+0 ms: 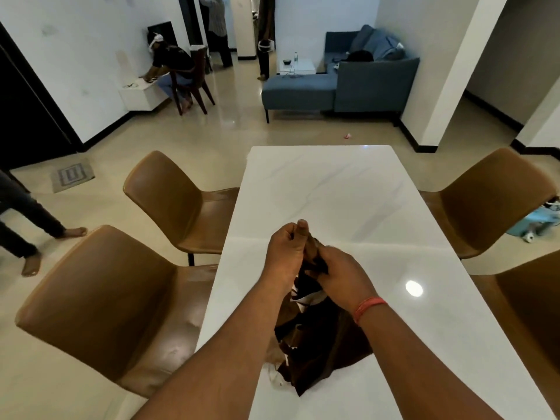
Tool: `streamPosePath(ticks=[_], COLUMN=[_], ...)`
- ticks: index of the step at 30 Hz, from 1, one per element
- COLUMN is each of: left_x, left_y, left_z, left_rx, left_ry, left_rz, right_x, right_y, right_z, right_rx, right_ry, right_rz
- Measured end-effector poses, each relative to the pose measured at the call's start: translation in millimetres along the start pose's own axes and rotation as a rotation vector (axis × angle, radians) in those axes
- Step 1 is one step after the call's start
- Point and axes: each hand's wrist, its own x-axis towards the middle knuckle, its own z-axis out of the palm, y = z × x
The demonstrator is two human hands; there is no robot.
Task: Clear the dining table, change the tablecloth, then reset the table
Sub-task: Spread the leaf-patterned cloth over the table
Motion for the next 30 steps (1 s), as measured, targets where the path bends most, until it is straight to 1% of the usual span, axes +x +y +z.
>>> streamPosePath(ticks=[2,5,7,11,14,16,18,20,22,23,24,26,28,29,30], left_x=[0.1,4.3,3.6,2.1,8.1,10.2,4.5,-0.8,-1.1,-1.3,-2.5,-6.4,-13.3,-18.2,-21.9], left_y=[5.7,9.3,12.3,11.4,4.7,5.9,20.5,35.4,45.3,49.5,53.4,61.6,70.9,76.3,80.3], left_z=[-12.8,-35.5,-45.2,-58.3,-63.0,-59.7,-51.8,-40.3,-29.7,-25.0,-19.8,-7.2,11.1,19.8,26.7], left_rx=[0.080,0.096,0.100,0.050,0.028,0.001,-0.008,-0.039,-0.090,-0.107,-0.134,-0.225,-0.315,-0.355,-0.395], left_ry=[-0.012,0.040,0.064,0.026,0.035,0.037,0.036,0.078,0.158,0.198,0.217,0.194,0.158,0.148,0.149], left_rz=[0.059,0.079,0.086,0.051,0.024,0.021,0.031,0.038,0.003,-0.021,-0.045,-0.084,-0.088,-0.085,-0.078], right_x=[0.7,-0.4,-1.4,-4.2,-10.2,-14.8,-17.4,-17.9,-18.5,-20.8,-24.6,-33.4,-39.6,-41.1,-42.0], right_y=[-9.8,-24.2,-30.6,-39.1,-43.5,-42.5,-39.5,-33.9,-26.2,-20.5,-15.0,-2.8,12.7,21.0,31.3], right_z=[3.6,6.7,9.2,13.9,12.2,8.7,-0.7,-16.8,-31.3,-35.1,-35.6,-27.0,-13.2,-6.7,-1.5], right_rx=[-0.093,-0.265,-0.255,-0.183,-0.179,-0.192,-0.183,-0.174,-0.248,-0.238,-0.158,0.013,-0.035,-0.075,-0.116], right_ry=[0.024,0.038,0.058,0.080,0.088,0.085,0.104,0.108,0.045,0.013,-0.018,-0.109,-0.227,-0.254,-0.240], right_rz=[0.021,-0.001,0.009,0.043,0.017,0.002,0.005,0.022,0.040,0.058,0.074,0.087,0.099,0.126,0.147])
